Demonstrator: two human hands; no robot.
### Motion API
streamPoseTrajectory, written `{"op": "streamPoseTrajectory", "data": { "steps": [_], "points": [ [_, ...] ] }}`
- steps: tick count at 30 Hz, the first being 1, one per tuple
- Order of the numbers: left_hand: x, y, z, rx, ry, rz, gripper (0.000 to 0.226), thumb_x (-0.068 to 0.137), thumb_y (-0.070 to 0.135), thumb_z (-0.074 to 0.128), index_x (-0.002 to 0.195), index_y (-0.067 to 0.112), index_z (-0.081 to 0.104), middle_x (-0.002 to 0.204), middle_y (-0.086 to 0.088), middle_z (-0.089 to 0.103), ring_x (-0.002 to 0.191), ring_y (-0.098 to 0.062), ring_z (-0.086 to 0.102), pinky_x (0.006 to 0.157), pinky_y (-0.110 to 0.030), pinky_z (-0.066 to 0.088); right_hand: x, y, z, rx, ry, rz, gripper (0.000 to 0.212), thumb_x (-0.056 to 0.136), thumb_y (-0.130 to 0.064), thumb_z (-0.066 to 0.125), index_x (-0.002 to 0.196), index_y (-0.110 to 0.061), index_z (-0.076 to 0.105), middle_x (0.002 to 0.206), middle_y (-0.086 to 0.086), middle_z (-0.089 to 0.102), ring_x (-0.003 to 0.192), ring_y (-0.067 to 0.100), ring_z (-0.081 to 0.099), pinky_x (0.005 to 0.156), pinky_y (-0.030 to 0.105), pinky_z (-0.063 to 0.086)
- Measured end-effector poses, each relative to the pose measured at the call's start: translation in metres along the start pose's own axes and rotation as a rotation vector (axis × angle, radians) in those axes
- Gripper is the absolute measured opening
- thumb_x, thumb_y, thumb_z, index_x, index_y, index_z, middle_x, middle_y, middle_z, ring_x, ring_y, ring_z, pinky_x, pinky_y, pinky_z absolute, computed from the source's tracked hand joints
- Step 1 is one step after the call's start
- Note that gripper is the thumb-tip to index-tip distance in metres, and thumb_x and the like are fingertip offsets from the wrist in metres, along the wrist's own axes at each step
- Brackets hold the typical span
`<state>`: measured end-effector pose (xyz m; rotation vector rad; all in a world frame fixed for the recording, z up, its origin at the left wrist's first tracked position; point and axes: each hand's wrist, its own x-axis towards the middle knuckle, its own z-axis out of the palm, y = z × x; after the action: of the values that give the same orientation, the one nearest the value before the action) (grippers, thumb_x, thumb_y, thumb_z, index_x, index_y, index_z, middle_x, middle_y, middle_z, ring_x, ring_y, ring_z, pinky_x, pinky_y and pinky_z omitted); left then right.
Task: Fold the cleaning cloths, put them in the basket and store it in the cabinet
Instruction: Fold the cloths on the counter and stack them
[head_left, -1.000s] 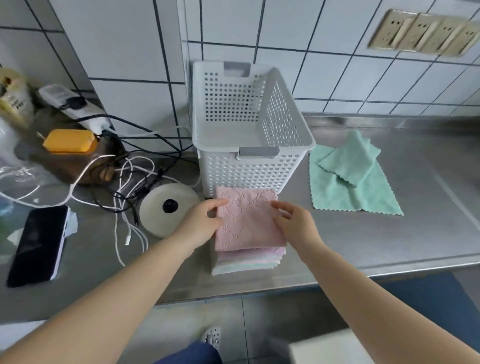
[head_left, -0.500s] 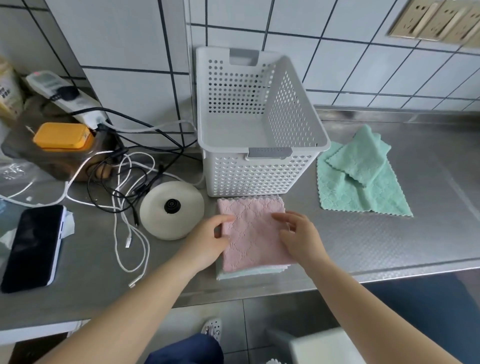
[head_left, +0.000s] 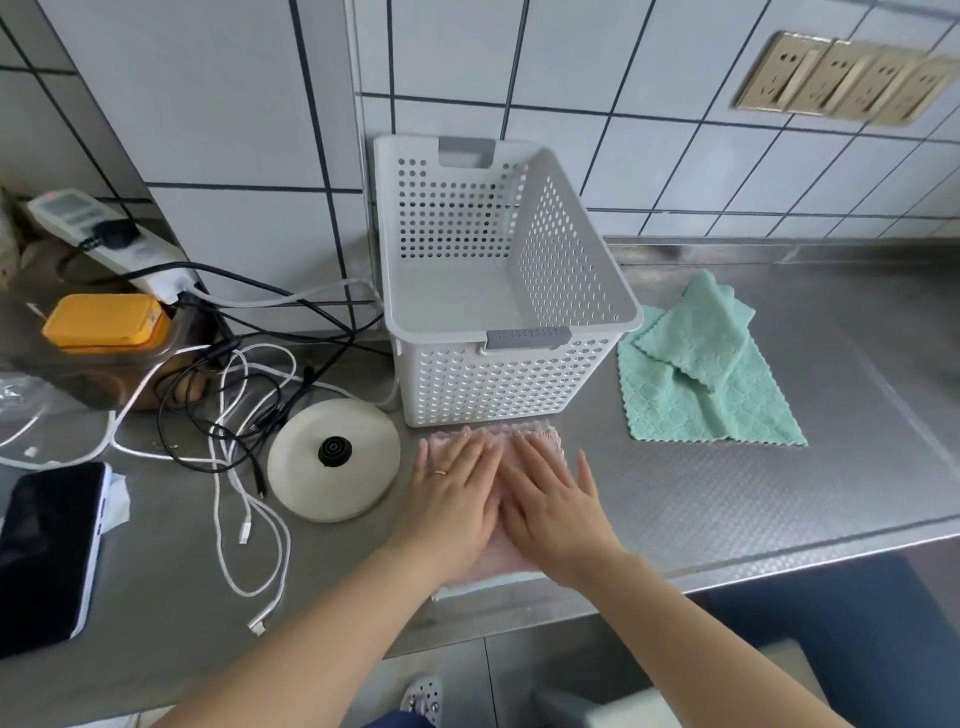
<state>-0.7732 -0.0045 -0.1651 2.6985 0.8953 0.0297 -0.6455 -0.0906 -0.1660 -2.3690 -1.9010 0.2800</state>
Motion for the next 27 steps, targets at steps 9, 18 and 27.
{"op": "streamPoseTrajectory", "data": {
  "steps": [9, 18, 27],
  "points": [
    [-0.003, -0.015, -0.004, -0.010, -0.048, -0.101, 0.074, 0.087, 0.059, 0.011, 0.150, 0.020, 0.013, 0.159, -0.002, 0.003, 0.147, -0.019, -0.002, 0.117, -0.047, 0.001, -0.006, 0.004, -0.010, 0.119, -0.047, 0.236, 0.089, 0.073, -0.078, -0.001, 0.148, -0.033, 0.019, 0.159, -0.008, 0.009, 0.147, 0.015, -0.002, 0.116, 0.050, -0.003],
    [0.014, 0.044, -0.060, -0.397, 0.134, 0.166, 0.042, 0.094, 0.029, 0.049, 0.136, 0.026, 0.045, 0.143, 0.012, 0.038, 0.131, -0.004, 0.034, 0.103, -0.012, 0.020, -0.039, 0.042, -0.059, 0.282, 0.296, 0.324, 0.050, 0.088, -0.058, 0.037, 0.125, -0.028, 0.055, 0.141, -0.005, 0.044, 0.139, 0.016, 0.029, 0.115, 0.045, 0.019],
    [0.059, 0.102, -0.057, -0.425, 0.124, 0.287, 0.035, 0.093, 0.030, 0.051, 0.128, 0.025, 0.053, 0.130, 0.011, 0.050, 0.122, -0.005, 0.044, 0.096, -0.011, 0.027, -0.066, 0.112, -0.075, 0.314, 0.253, 0.453, 0.031, 0.094, -0.038, 0.050, 0.123, -0.030, 0.058, 0.143, -0.010, 0.040, 0.134, 0.011, 0.032, 0.113, 0.035, 0.025]
  ]
}}
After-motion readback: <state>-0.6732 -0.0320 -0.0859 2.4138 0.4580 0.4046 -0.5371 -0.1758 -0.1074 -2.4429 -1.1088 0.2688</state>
